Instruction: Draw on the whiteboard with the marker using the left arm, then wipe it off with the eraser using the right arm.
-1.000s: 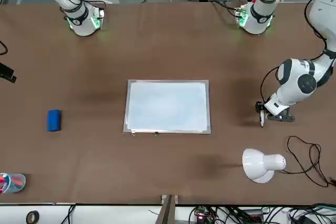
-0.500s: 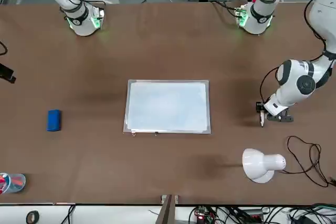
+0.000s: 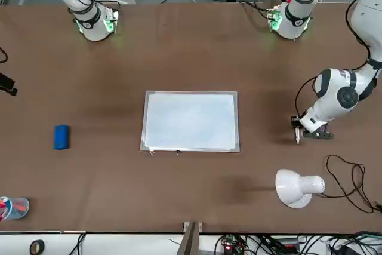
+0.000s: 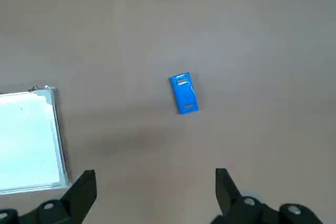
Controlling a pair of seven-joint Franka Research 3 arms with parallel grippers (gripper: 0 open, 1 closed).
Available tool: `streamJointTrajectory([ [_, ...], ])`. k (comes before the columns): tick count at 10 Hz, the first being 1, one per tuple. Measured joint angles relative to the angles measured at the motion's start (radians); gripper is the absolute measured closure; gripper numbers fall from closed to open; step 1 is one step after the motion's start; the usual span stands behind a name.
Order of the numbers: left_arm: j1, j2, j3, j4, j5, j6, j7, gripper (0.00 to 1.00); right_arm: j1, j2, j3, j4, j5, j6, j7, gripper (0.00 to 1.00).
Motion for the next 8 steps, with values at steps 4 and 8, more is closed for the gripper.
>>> streamJointTrajectory([
  [4, 0.000, 0.002, 0.000, 0.003, 0.000, -0.003, -0.003, 0.83, 0.000, 0.000, 0.000, 0.000, 0.000, 0.014, 0.000, 0.00],
  [8, -0.001, 0.005, -0.001, 0.012, 0.000, -0.013, -0.028, 0.83, -0.001, 0.000, -0.002, 0.000, 0.000, 0.019, 0.000, 0.00],
])
